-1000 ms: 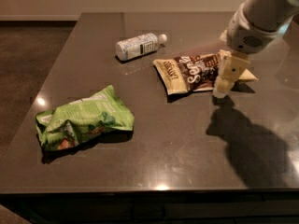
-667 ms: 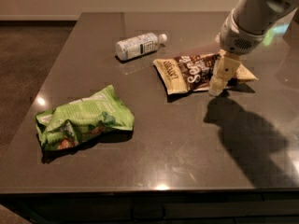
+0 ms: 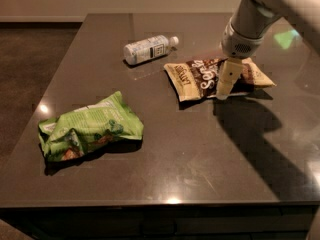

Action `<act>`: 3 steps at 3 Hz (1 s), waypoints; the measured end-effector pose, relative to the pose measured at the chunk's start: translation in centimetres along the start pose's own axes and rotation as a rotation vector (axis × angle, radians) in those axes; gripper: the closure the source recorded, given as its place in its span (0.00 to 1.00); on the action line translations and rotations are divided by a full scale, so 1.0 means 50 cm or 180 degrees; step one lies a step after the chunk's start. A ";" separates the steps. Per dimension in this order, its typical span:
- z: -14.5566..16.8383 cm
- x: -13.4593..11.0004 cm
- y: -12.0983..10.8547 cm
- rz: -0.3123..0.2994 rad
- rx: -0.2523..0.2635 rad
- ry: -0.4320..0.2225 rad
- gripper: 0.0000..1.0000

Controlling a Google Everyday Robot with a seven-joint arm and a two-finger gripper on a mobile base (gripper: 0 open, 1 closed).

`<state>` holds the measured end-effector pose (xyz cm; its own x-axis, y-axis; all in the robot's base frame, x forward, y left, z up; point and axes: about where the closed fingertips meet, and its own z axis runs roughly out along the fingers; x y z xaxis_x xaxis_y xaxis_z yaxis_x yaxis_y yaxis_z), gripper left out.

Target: Move brown chip bag near green rice chip bag

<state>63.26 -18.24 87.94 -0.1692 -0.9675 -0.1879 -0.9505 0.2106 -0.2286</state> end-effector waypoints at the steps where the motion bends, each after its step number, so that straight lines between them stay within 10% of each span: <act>1: 0.016 -0.013 0.001 -0.0105 -0.0104 0.0010 0.16; 3: -0.007 -0.051 0.043 -0.0288 -0.0234 -0.0167 0.64</act>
Offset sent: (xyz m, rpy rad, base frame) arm -0.0123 0.0255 -0.0034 0.0010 0.0604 0.1202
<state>61.54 -15.38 88.25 -0.0699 -0.9730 -0.2200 -0.9781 0.1102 -0.1767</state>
